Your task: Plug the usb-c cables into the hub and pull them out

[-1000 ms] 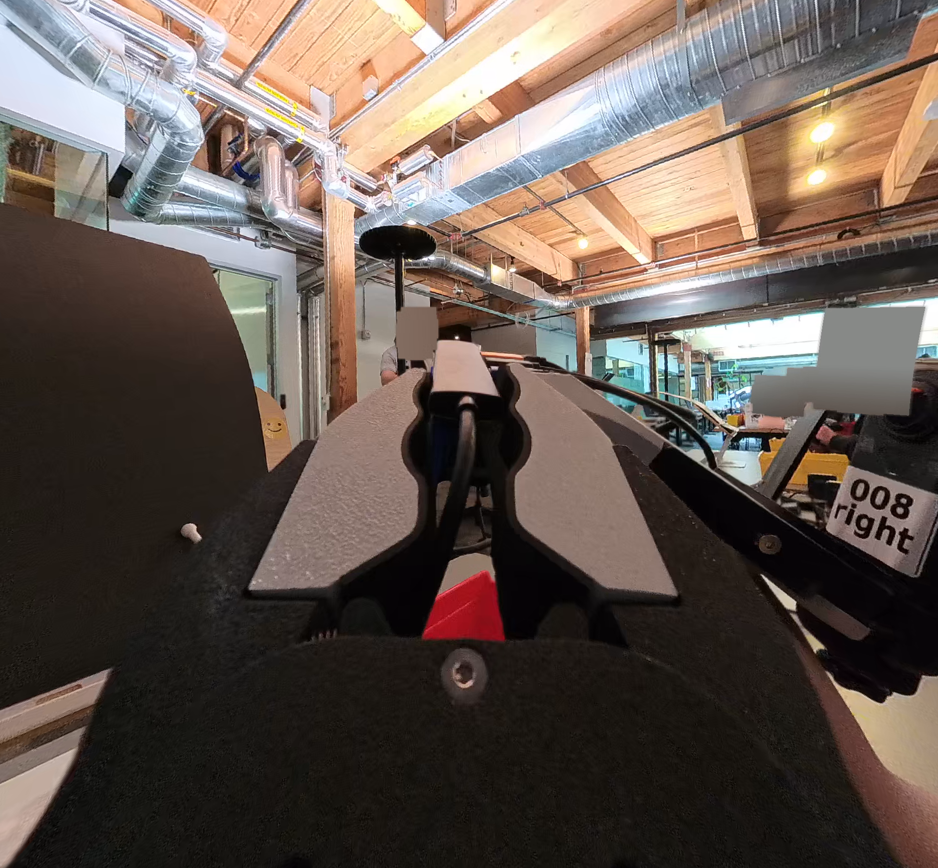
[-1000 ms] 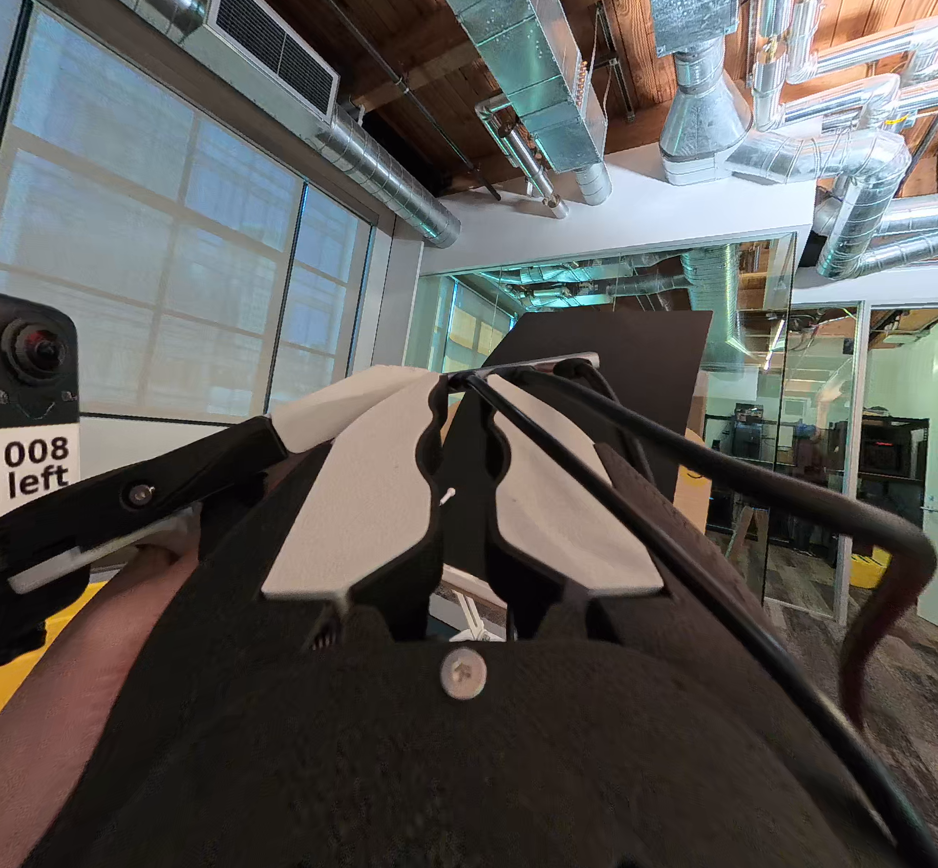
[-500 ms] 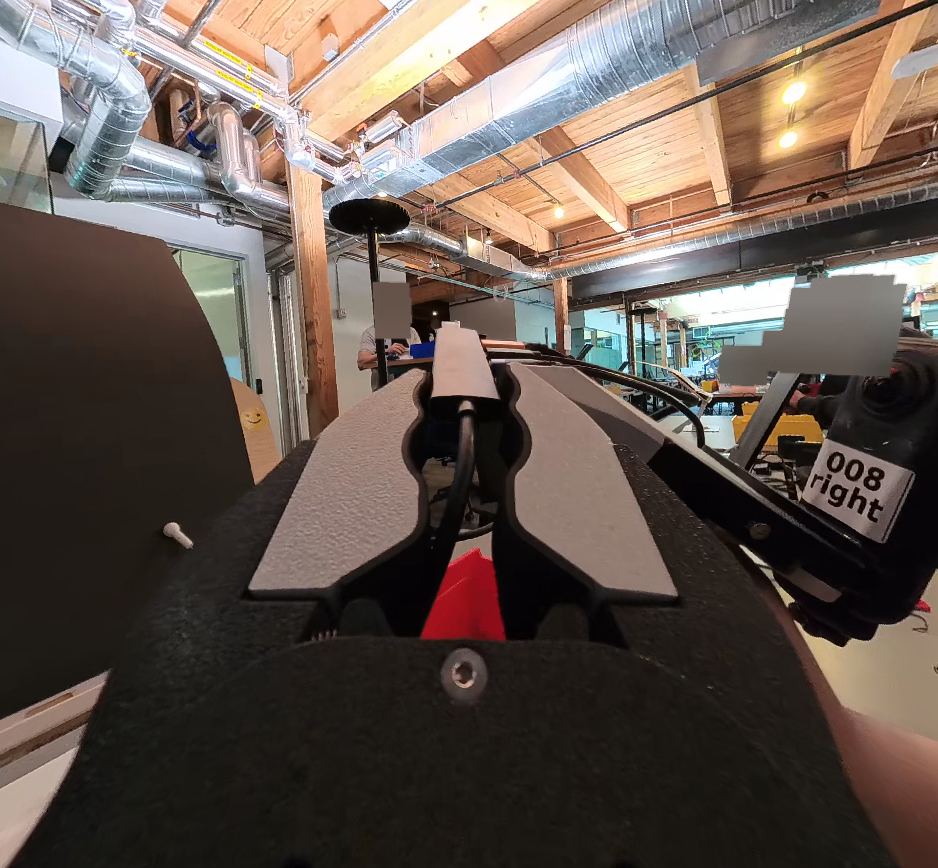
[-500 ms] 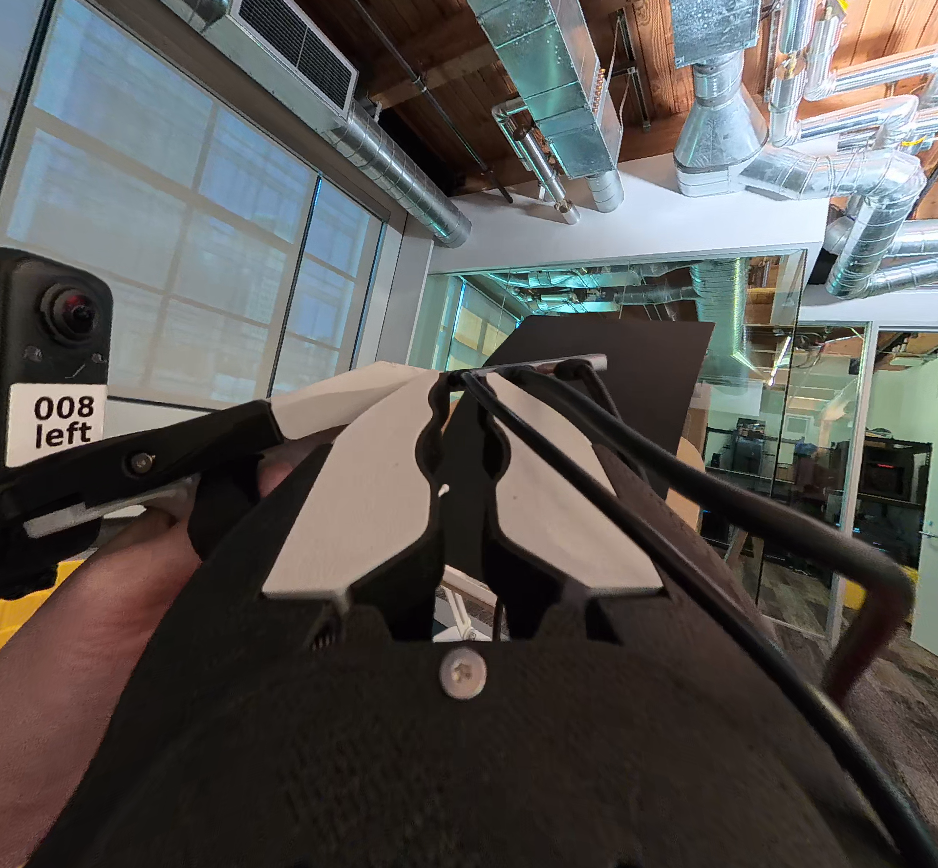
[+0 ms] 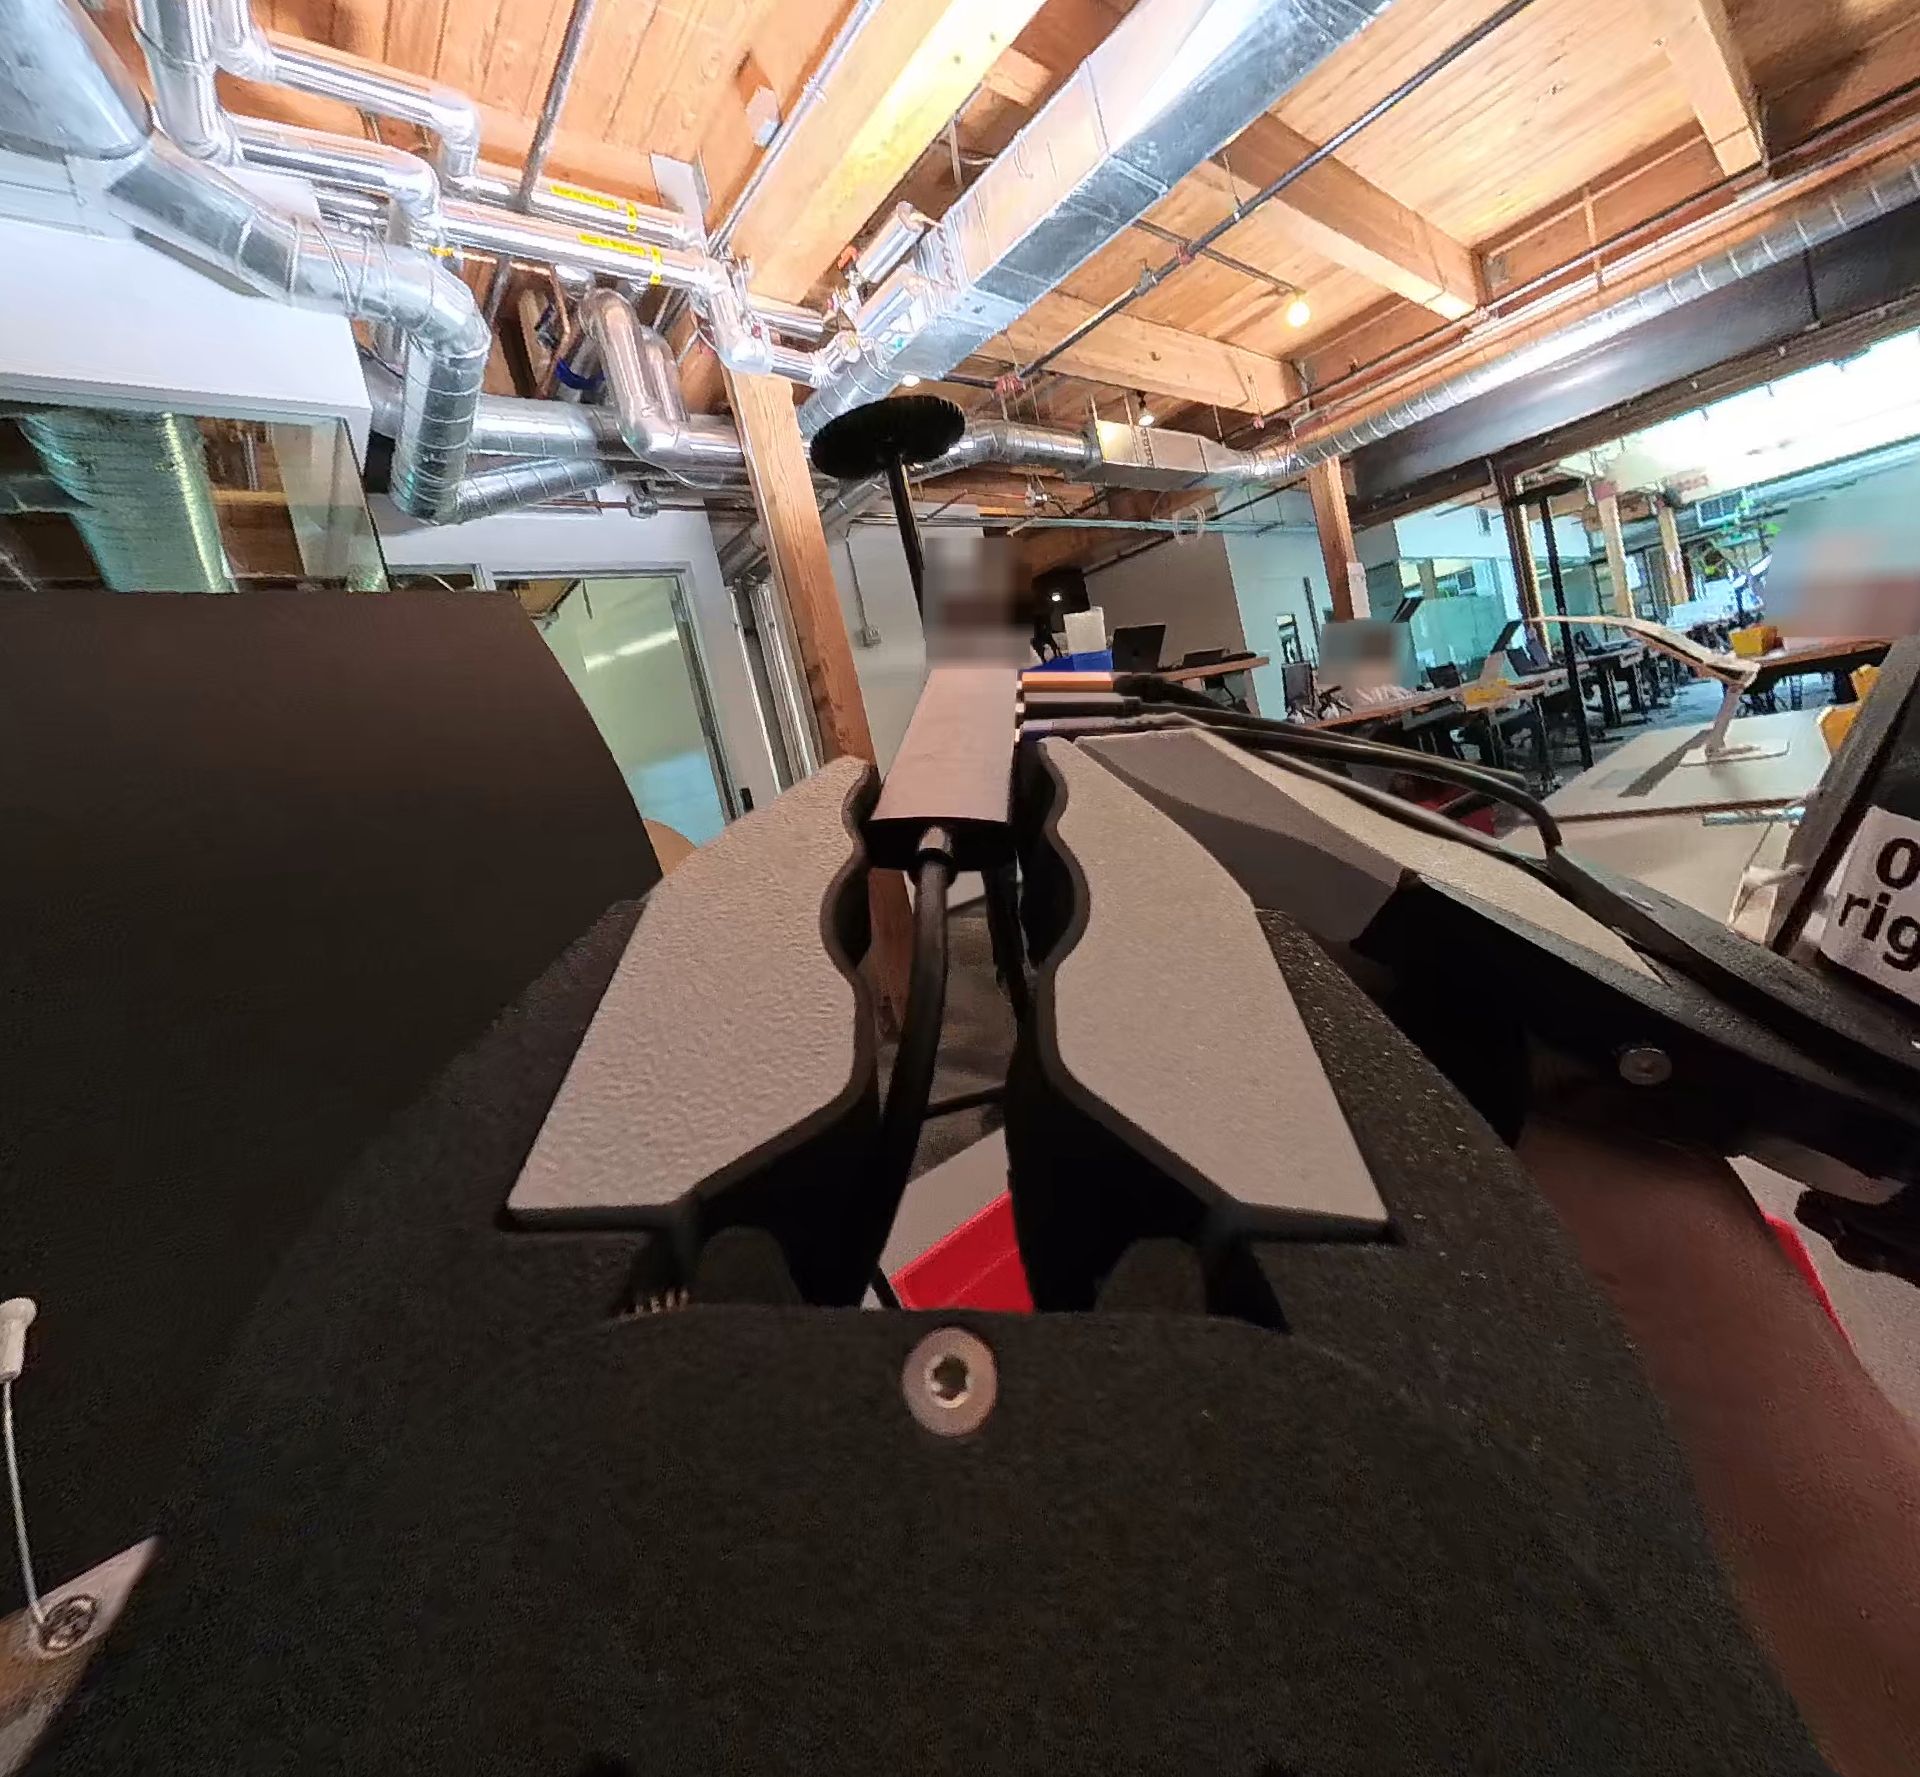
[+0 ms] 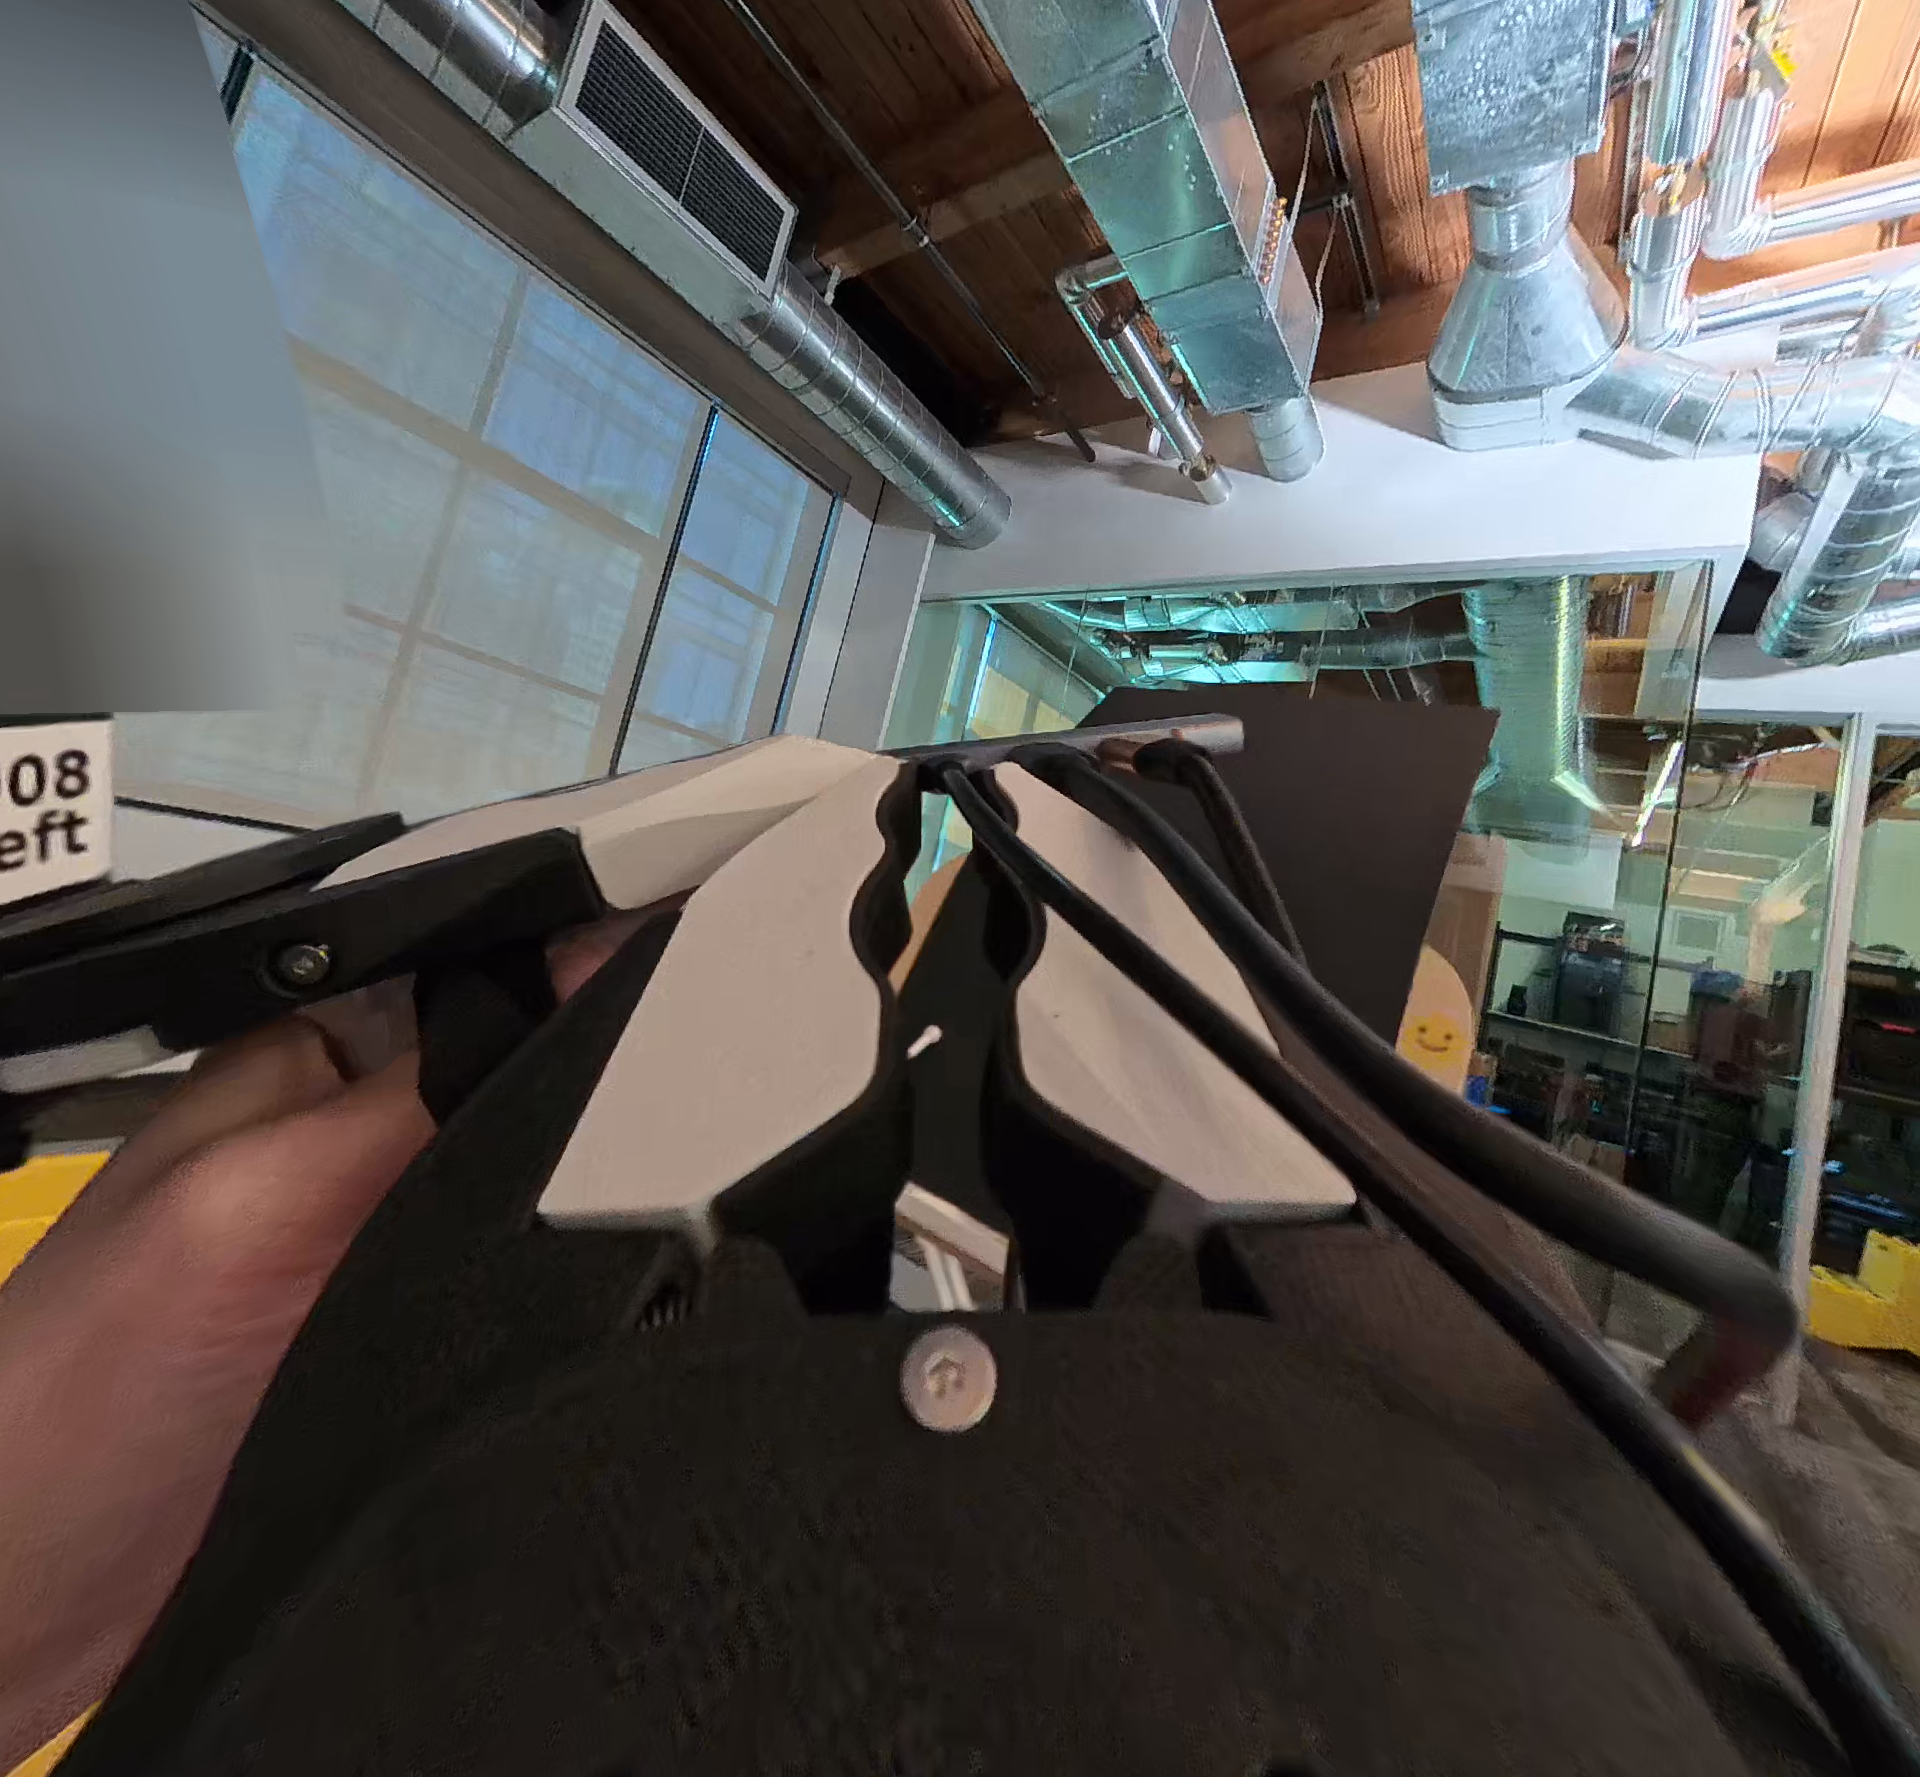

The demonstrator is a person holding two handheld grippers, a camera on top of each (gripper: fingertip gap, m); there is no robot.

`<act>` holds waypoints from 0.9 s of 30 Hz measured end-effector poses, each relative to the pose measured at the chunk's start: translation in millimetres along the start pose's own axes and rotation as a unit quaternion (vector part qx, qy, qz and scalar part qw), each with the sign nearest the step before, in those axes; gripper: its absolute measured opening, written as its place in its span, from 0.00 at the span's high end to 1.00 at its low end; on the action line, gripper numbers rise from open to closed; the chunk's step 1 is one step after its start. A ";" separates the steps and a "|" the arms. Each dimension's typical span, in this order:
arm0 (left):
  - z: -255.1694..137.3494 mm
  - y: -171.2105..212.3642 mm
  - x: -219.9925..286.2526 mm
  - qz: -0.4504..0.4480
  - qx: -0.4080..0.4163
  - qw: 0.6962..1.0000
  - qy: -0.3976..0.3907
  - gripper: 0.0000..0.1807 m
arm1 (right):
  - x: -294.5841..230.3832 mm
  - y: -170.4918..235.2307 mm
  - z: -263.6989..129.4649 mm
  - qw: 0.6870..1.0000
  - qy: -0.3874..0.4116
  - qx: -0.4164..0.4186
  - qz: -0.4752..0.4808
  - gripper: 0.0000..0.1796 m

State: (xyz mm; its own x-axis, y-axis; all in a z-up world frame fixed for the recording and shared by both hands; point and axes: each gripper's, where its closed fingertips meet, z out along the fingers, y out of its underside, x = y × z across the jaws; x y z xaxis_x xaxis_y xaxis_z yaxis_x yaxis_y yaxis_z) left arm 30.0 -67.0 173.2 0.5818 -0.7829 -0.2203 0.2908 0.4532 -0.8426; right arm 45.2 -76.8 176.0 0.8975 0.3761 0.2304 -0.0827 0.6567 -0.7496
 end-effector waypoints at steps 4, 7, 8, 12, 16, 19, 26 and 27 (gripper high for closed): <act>-1.0 -9.8 1.9 0.006 0.019 0.999 -0.025 0.86 | -2.7 -10.7 0.0 0.999 0.014 0.006 -0.046 0.91; -0.6 -12.7 2.0 -0.001 0.017 1.000 -0.024 0.86 | -3.1 -12.2 0.9 0.999 0.024 0.002 -0.047 0.91; -1.0 -12.9 1.5 -0.003 0.017 1.000 -0.023 0.86 | -3.8 -12.2 1.2 0.998 0.024 -0.001 -0.052 0.91; -3.5 -17.6 2.9 -0.012 0.022 1.000 -0.005 0.86 | -8.4 -18.7 0.3 0.998 0.014 0.005 -0.064 0.92; -5.4 -24.4 4.3 -0.031 0.028 0.999 0.025 0.86 | -12.0 -23.0 0.6 0.999 -0.028 0.016 -0.035 0.93; -5.7 -24.1 2.8 -0.024 0.020 0.999 0.015 0.86 | -11.7 -20.8 1.8 0.999 -0.017 0.013 -0.032 0.92; -4.2 -21.0 1.8 0.005 0.017 0.999 -0.035 0.86 | -7.7 -16.6 1.7 0.997 0.031 -0.005 -0.067 0.91; -4.3 -20.6 1.2 0.008 0.016 0.999 -0.038 0.86 | -7.9 -16.1 1.7 0.997 0.031 -0.005 -0.068 0.91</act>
State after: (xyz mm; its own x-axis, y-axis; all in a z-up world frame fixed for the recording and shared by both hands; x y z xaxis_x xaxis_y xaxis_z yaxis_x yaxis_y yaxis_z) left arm 21.5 -79.1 188.2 0.6427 -0.7413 -0.1937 0.3048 0.4793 -0.8230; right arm 38.7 -89.3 187.3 0.9252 0.2431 0.2914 0.0447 0.6926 -0.7199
